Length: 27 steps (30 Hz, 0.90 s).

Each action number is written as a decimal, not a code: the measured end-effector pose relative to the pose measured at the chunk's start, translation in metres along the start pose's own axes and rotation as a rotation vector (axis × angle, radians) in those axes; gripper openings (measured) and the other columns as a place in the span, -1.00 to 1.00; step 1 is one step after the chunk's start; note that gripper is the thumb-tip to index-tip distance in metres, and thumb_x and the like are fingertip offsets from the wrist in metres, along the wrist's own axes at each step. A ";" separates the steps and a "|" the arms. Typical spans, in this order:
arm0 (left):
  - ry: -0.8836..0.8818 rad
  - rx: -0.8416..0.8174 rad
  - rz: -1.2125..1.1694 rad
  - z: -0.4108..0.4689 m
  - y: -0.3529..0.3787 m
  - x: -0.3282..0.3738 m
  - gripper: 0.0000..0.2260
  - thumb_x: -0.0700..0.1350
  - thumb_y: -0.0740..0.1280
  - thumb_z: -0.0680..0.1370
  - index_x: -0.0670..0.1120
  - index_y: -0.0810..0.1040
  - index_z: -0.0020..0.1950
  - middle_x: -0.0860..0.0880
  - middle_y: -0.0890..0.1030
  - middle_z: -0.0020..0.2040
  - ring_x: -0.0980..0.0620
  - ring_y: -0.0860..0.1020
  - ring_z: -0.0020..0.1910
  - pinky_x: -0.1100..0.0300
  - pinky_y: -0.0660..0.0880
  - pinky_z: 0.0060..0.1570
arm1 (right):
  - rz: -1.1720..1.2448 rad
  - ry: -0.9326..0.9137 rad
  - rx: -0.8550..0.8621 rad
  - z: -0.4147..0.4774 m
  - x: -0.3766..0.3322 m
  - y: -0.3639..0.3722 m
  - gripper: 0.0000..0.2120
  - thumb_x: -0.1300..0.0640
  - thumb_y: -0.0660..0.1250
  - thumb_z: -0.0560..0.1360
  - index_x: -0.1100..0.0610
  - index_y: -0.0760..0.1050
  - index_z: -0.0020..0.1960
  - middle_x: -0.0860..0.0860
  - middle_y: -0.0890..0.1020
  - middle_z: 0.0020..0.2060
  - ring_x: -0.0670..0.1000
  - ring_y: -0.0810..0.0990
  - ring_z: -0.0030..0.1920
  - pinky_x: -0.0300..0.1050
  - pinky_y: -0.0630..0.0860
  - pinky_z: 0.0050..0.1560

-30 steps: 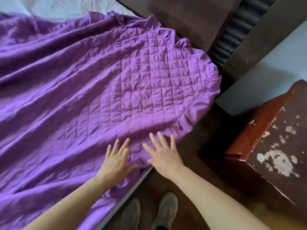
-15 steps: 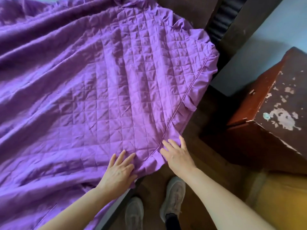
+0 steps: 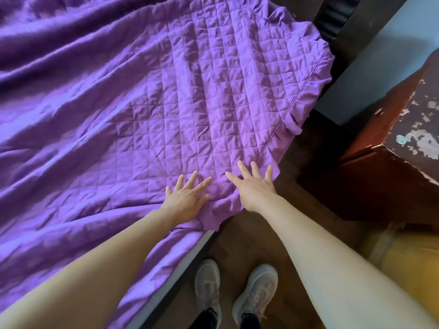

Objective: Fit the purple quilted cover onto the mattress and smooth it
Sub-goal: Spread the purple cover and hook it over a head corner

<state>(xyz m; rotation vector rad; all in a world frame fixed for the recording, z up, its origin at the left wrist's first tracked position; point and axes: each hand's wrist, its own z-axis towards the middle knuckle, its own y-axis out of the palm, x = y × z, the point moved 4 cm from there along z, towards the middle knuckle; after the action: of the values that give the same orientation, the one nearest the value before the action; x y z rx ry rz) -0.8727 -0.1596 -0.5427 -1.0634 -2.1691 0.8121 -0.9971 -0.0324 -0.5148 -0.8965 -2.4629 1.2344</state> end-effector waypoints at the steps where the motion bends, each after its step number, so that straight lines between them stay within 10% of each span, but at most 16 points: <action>1: 0.007 0.056 0.010 -0.010 -0.001 -0.005 -0.55 0.17 -0.07 0.61 0.26 -0.07 0.50 0.05 -0.09 0.55 -0.14 -0.09 0.52 -0.28 0.01 0.38 | 0.001 -0.016 0.030 -0.007 -0.008 -0.002 -0.16 0.33 0.21 0.48 -0.18 -0.16 0.52 0.02 -0.26 0.52 0.21 -0.28 0.50 0.41 -0.26 0.38; 8: 0.002 0.470 -0.059 -0.128 0.031 -0.078 -0.63 -0.04 0.17 0.52 -0.17 0.49 0.25 -0.15 0.50 0.31 -0.22 0.43 0.32 -0.21 0.35 0.24 | -0.050 -0.246 0.174 -0.068 -0.087 0.014 -0.20 0.38 0.13 0.46 -0.17 -0.10 0.52 0.04 -0.22 0.53 0.18 -0.29 0.50 0.37 -0.28 0.38; 17: -0.290 0.280 0.007 -0.226 0.118 -0.132 -0.53 0.08 0.23 0.56 -0.09 0.29 0.41 -0.06 0.10 0.53 -0.18 0.01 0.51 -0.15 0.03 0.43 | -0.052 -0.325 0.224 -0.131 -0.168 0.077 -0.49 0.18 0.15 0.59 -0.12 0.12 0.47 0.06 -0.11 0.54 0.19 -0.20 0.51 0.37 -0.25 0.37; 27: -0.446 0.380 0.163 -0.255 0.146 -0.167 -0.45 -0.01 0.24 0.56 -0.11 0.15 0.50 -0.06 0.09 0.54 -0.12 0.00 0.52 -0.17 -0.05 0.42 | -0.135 -0.295 0.287 -0.145 -0.240 0.122 -0.28 0.28 0.27 0.50 0.04 -0.03 0.53 0.19 -0.07 0.52 0.27 -0.12 0.50 0.42 -0.12 0.38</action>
<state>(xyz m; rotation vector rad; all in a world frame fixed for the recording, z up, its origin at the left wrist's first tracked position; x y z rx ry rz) -0.5349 -0.1582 -0.5237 -0.9323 -2.1592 1.5917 -0.6909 -0.0332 -0.5094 -0.4944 -2.4175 1.7176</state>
